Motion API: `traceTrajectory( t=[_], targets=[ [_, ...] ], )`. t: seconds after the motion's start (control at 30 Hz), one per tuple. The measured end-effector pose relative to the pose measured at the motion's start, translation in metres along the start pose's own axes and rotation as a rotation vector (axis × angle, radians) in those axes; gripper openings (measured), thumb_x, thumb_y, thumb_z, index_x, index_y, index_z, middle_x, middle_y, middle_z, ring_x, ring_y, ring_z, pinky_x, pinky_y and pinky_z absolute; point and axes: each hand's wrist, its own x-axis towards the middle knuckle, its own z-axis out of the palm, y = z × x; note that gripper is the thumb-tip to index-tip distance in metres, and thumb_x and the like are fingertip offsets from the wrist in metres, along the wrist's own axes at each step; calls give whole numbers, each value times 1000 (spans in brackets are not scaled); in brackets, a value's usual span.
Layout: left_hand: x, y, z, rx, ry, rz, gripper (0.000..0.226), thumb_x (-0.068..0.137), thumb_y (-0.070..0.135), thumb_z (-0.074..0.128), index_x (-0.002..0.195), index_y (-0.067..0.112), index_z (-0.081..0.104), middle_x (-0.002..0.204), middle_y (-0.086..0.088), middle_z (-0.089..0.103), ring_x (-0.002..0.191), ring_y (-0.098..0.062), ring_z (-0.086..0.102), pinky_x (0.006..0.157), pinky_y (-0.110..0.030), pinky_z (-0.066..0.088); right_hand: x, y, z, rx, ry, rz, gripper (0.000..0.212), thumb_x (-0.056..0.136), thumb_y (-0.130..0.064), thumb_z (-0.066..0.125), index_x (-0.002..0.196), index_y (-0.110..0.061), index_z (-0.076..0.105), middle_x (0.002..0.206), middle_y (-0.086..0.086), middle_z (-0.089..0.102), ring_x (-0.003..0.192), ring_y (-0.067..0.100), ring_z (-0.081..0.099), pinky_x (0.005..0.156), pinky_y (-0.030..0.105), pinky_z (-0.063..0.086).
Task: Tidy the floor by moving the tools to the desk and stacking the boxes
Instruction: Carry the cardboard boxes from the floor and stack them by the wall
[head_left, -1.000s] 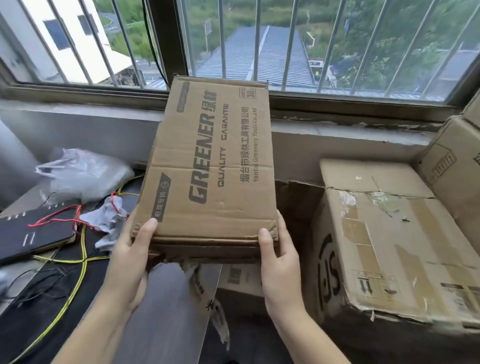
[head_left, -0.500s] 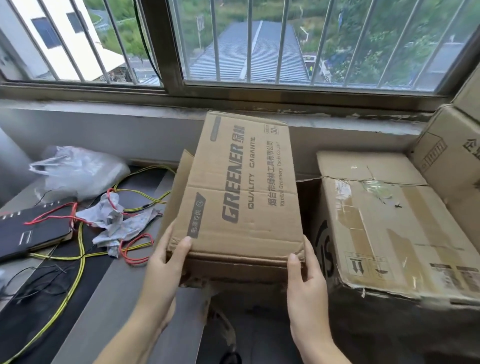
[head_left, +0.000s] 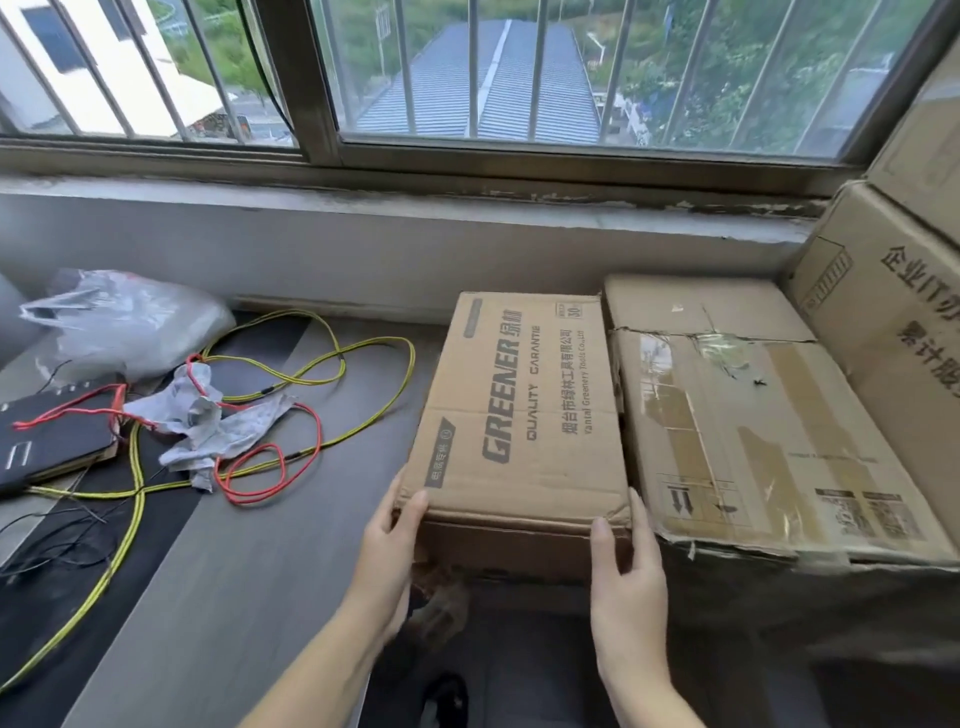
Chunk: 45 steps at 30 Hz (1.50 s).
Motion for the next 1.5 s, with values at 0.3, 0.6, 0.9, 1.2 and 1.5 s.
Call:
traceTrajectory(
  t=[0.3, 0.6, 0.9, 1.2, 1.5],
  targets=[
    [81, -86, 7, 22, 105, -130, 41, 95, 21, 52, 135, 31, 47, 132, 5, 57, 125, -15, 50, 112, -43, 33, 71, 66, 43, -73, 55, 72, 49, 96, -27, 49, 142, -26, 33, 144, -1, 42, 132, 16, 38, 106, 30, 33],
    [148, -146, 10, 356, 2, -261, 54, 100, 23, 39, 148, 32, 15, 149, 1, 34, 135, -16, 32, 107, -29, 25, 125, 146, 83, -163, 163, 383, 47, 96, -16, 49, 141, -18, 36, 143, 6, 45, 131, 24, 42, 109, 38, 35],
    [159, -159, 15, 433, -7, -239, 54, 100, 26, 37, 148, 32, 12, 153, 1, 26, 137, -16, 29, 111, -32, 24, 139, 153, 93, -158, 215, 374, 58, 95, -21, 53, 146, -15, 27, 150, 9, 35, 139, 24, 32, 114, 40, 28],
    [120, -81, 19, 657, -82, -156, 60, 99, 24, 44, 150, 24, 12, 156, -2, 19, 142, -19, 21, 114, -36, 19, 67, 81, 34, -71, -85, 290, 58, 93, -23, 56, 145, -26, 30, 150, 1, 35, 138, 13, 31, 105, 24, 29],
    [-73, -5, -10, 469, -271, 12, 37, 96, 13, 50, 127, 30, 43, 119, 5, 61, 112, -3, 57, 102, -30, 40, -47, 47, -97, -166, -322, -65, 50, 84, -45, 60, 128, -53, 37, 139, -30, 37, 128, -14, 34, 108, 28, 36]
  ],
)
